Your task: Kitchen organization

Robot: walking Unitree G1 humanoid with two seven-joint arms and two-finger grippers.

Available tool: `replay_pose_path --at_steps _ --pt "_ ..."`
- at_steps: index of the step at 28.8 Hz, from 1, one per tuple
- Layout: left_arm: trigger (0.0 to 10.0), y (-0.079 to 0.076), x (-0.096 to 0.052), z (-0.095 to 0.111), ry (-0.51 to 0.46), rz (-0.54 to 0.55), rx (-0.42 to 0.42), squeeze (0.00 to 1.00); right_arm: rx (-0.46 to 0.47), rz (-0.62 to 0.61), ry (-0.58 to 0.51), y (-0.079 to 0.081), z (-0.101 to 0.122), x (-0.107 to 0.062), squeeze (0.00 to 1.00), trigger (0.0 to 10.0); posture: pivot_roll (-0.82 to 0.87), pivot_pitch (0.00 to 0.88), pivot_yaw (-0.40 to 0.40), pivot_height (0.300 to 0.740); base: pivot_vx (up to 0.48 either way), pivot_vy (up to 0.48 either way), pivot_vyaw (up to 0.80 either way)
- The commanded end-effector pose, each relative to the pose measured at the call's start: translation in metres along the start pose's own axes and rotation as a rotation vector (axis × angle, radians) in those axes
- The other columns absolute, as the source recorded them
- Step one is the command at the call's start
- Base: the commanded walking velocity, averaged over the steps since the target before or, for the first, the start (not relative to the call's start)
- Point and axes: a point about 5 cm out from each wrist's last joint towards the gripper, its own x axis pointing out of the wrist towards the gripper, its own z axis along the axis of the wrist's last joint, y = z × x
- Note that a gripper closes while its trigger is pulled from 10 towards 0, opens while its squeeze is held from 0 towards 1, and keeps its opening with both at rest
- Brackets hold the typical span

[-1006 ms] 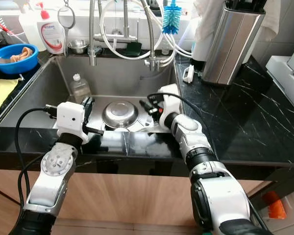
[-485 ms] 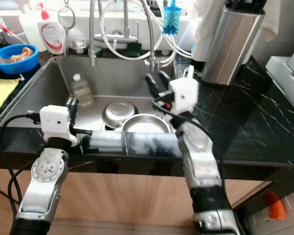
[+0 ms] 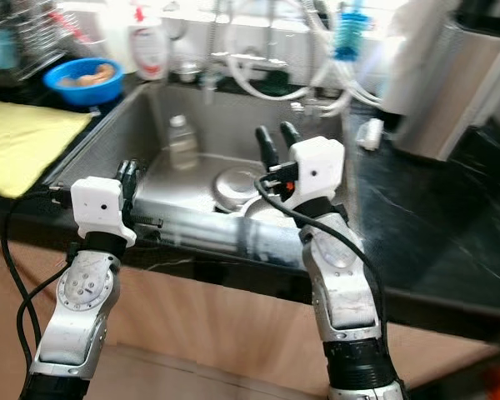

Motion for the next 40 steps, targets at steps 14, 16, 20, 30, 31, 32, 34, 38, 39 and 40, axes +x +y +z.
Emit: replay_pose_path --at_steps 14,16,20,30,31,32,34,38,39,40 --pt "10.0 -0.008 0.000 -0.001 0.011 -0.045 0.010 0.00 -0.049 -0.002 -0.006 -0.005 0.005 0.001 0.00 10.0 -0.13 0.000 -0.023 0.731 0.000 0.000 0.80" --pt "10.0 -0.009 -0.001 -0.001 0.012 -0.047 0.008 0.00 -0.049 -0.003 -0.005 -0.005 0.005 0.001 0.00 10.0 -0.13 0.000 -0.023 0.731 0.000 0.000 0.80" --pt "10.0 -0.010 -0.002 -0.001 0.014 -0.049 0.005 0.00 -0.051 -0.004 0.001 -0.006 0.003 0.000 0.00 10.0 -0.13 0.000 -0.026 0.731 0.000 0.000 0.80" --pt "10.0 -0.010 -0.002 -0.003 0.023 -0.043 -0.016 0.00 -0.054 -0.021 0.012 -0.012 0.001 0.002 0.00 10.0 -0.13 0.001 -0.033 0.731 0.000 0.144 0.80" --pt "10.0 -0.010 -0.002 -0.002 0.022 -0.048 -0.008 0.00 -0.054 -0.021 0.012 -0.012 0.001 0.002 0.00 10.0 -0.13 0.005 -0.034 0.731 0.000 0.000 0.80" --pt "10.0 -0.011 -0.002 -0.002 0.022 -0.049 -0.006 0.00 -0.054 -0.021 0.012 -0.012 0.001 0.002 0.00 10.0 -0.13 0.007 -0.034 0.731 0.000 0.000 0.80" --pt "10.0 -0.011 -0.002 -0.002 0.023 -0.040 -0.046 0.00 -0.056 -0.019 0.012 -0.012 0.001 0.003 0.00 10.0 -0.12 0.010 -0.035 0.731 0.000 0.000 0.80" --pt "10.0 -0.011 -0.002 -0.001 0.018 -0.042 -0.046 0.00 -0.056 -0.018 0.012 -0.013 0.001 0.003 0.00 10.0 -0.13 0.012 -0.035 0.731 0.000 0.453 0.80" --pt "10.0 -0.011 -0.001 -0.001 0.013 -0.043 -0.035 0.00 -0.058 -0.018 0.012 -0.013 0.001 0.004 0.00 10.0 -0.13 0.014 -0.037 0.731 0.000 0.000 0.80" --pt "10.0 -0.011 -0.001 0.000 0.013 -0.044 -0.029 0.00 -0.058 -0.017 0.011 -0.013 0.002 0.004 0.00 10.0 -0.13 0.014 -0.037 0.731 0.000 0.000 0.80"
